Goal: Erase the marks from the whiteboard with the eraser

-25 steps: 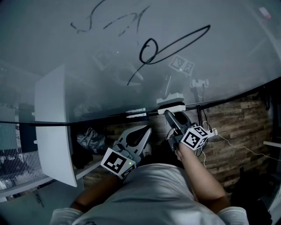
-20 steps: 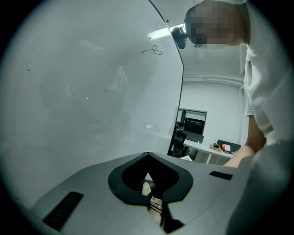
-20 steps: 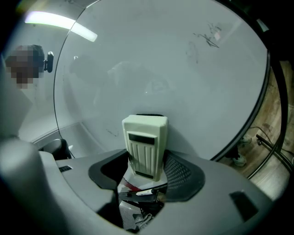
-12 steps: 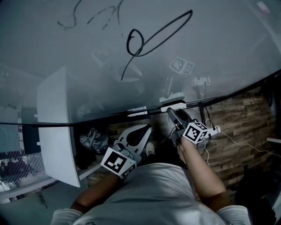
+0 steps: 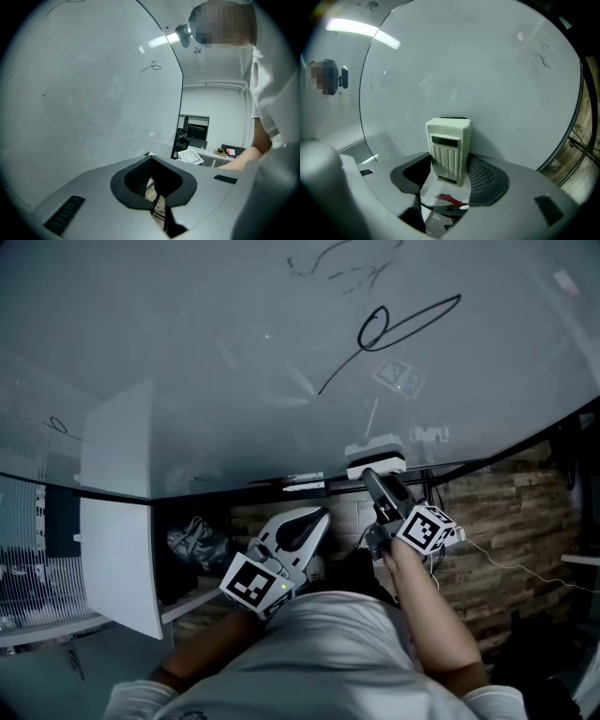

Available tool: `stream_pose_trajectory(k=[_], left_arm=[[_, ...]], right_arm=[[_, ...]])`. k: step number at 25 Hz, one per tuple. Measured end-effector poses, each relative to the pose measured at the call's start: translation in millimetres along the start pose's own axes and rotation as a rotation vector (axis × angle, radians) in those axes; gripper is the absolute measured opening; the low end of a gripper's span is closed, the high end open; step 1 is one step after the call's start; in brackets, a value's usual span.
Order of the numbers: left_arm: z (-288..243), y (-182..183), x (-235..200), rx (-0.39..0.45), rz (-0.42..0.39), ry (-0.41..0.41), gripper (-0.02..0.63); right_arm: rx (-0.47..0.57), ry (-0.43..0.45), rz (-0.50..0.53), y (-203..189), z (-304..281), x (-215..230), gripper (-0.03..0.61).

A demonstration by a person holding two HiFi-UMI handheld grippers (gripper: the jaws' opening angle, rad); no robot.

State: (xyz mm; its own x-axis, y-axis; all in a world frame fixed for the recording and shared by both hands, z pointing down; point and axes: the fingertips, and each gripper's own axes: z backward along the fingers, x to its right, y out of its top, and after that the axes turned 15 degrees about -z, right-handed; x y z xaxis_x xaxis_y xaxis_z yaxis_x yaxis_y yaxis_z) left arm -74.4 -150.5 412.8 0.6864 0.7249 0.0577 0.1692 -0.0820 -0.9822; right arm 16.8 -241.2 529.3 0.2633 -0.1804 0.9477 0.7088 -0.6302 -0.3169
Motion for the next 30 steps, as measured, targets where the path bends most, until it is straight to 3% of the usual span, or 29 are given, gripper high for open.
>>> stream_pose_trajectory(k=[7, 12, 17, 23, 30], left_arm=[[9, 9, 0, 0.033, -0.003, -0.01, 0.006], [9, 10, 0, 0.038, 0.0, -0.014, 0.006], [8, 5, -2, 0.025, 0.004, -0.013, 0.006], [-1, -6, -5, -0.009, 0.012, -0.01, 0.006], [-10, -20, -4, -0.054, 0.02, -0.014, 0.006]], right_arm=[[0.055, 0.139, 0.06, 27, 0, -93, 0.242], [0.075, 0.17, 0.107, 35, 2, -108, 0.242], [0.072, 0.123, 0.09, 27, 5, -72, 0.242], [0.061, 0.003, 0.016, 13, 9, 14, 0.242], [0.044, -0.074, -0.071, -6, 7, 90, 0.242]])
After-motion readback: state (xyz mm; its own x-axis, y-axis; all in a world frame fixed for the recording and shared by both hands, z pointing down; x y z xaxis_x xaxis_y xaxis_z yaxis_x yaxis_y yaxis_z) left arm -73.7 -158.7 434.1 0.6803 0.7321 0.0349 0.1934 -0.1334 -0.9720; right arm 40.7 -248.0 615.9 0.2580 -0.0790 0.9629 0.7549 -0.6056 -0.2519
